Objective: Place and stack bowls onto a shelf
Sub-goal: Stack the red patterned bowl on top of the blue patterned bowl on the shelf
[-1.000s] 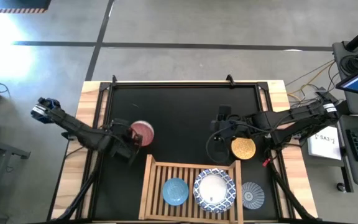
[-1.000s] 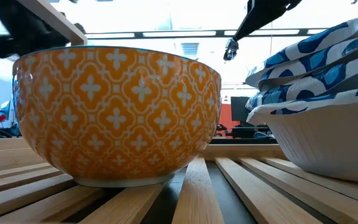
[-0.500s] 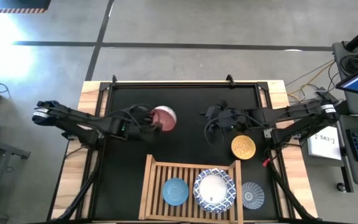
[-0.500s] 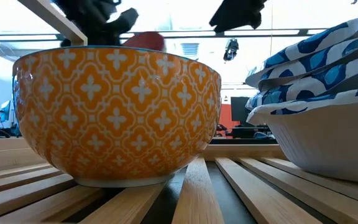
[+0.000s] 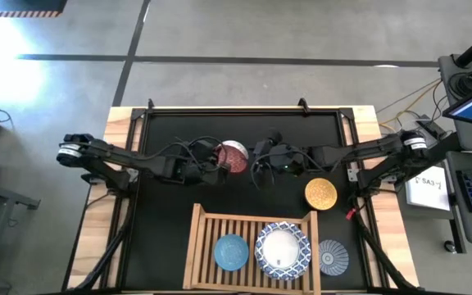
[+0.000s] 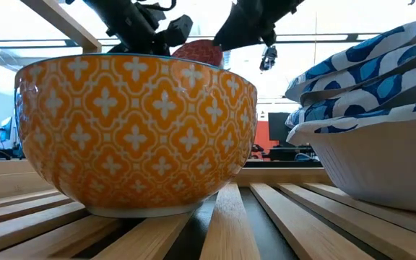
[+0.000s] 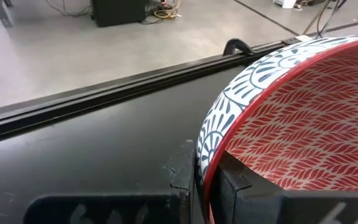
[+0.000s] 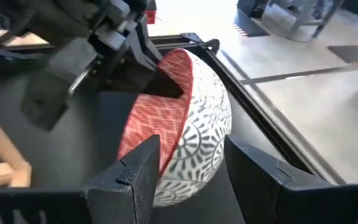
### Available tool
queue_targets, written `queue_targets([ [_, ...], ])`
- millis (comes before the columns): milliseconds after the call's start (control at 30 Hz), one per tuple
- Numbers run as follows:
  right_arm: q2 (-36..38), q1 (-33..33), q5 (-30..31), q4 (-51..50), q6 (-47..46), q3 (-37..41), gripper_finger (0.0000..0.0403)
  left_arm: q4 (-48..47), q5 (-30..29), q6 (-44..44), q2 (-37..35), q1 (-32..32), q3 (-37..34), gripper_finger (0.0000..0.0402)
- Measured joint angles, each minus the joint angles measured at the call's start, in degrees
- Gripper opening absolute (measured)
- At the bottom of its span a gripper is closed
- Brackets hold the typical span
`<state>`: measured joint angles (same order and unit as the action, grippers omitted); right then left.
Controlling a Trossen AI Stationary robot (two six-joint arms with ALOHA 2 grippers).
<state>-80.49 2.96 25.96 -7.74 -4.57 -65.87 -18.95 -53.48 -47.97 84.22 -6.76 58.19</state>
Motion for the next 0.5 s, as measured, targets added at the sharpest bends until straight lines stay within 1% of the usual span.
queue_targets([
  [133, -1.21, -0.22, 5.5, 0.36, 2.95, 0.0, 0.0169, 0.16, -0.17, -0.04, 0.14, 0.15, 0.2, 0.0007],
  [300, -1.81, -0.33, 6.63, 2.5, 4.84, -0.02, 0.0169, 2.24, -0.42, 0.08, 0.14, 0.06, 0.2, 0.0007],
  [500, -1.9, -0.8, 9.39, 4.9, 7.01, -0.09, 0.0169, 10.11, -0.95, 6.74, 0.18, 0.02, 0.18, 0.0007],
])
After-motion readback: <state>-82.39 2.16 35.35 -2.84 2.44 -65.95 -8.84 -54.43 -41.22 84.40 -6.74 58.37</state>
